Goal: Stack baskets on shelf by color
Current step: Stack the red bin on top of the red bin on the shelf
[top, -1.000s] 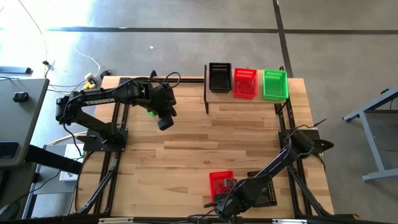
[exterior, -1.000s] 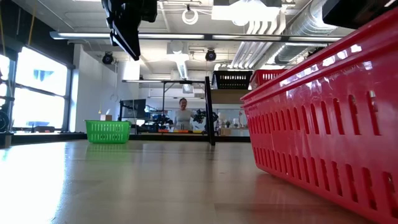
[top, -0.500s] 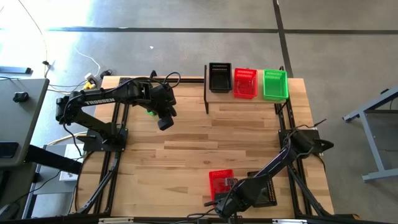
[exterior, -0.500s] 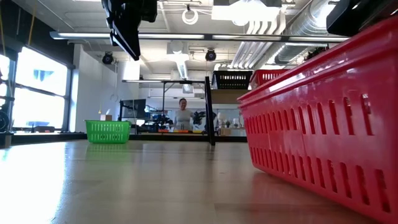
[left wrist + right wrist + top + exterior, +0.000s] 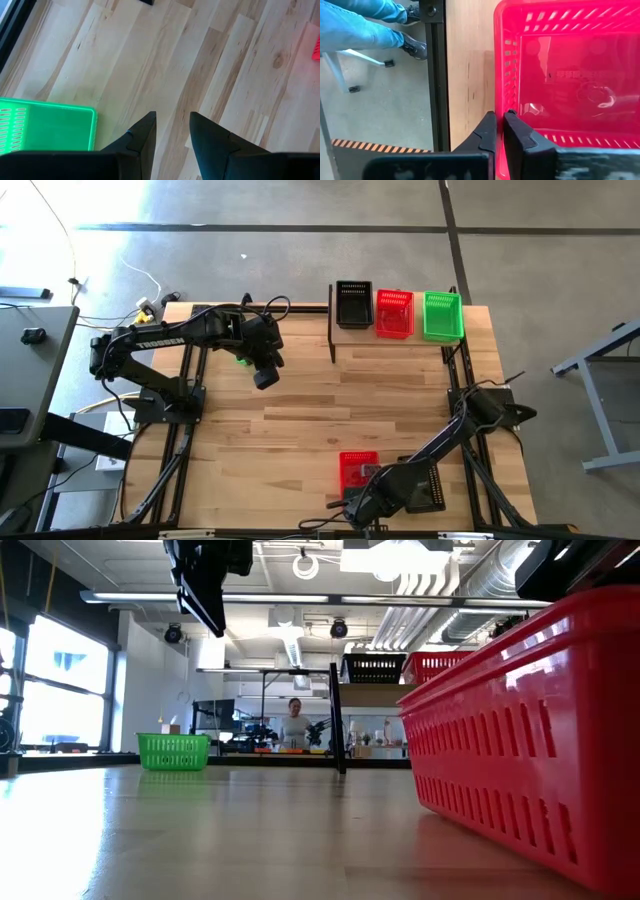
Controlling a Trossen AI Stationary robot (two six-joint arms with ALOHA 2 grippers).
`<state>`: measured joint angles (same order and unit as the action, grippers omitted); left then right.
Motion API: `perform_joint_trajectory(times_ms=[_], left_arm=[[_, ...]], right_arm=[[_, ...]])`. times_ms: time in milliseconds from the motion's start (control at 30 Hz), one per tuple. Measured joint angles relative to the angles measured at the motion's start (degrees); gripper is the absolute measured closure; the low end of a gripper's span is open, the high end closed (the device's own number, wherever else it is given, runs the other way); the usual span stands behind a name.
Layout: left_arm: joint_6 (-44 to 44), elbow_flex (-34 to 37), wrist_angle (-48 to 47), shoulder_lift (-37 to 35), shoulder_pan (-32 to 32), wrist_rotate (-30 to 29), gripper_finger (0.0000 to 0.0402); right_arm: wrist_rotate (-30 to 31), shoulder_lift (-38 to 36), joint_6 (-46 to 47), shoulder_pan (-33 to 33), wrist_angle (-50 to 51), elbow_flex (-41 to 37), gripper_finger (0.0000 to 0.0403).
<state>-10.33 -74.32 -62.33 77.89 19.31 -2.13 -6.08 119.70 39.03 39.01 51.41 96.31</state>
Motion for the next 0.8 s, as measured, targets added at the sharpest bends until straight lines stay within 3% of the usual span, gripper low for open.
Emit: perform_joint_trajectory(times_ms=[200,400,600,800], left_arm=[[0.0,0.0,0.0,0.0,0.0,0.0,0.0294],[0.0,0.0,0.0,0.0,0.0,0.0,0.0294],[0.0,0.0,0.0,0.0,0.0,0.0,0.0294],[0.0,0.0,0.0,0.0,0.0,0.0,0.0294]], right_arm=[[1.1,-0.5,1.7,0.0,0.0,0.0,0.0402],[5.8,-2.8,4.6,0.3,0.2,0.0,0.0403],[5.3,-3.0,5.2,0.3,2.3,0.1,0.0403],[12.4,-5.4,7.2,0.3,3.0,0.1,0.0403]])
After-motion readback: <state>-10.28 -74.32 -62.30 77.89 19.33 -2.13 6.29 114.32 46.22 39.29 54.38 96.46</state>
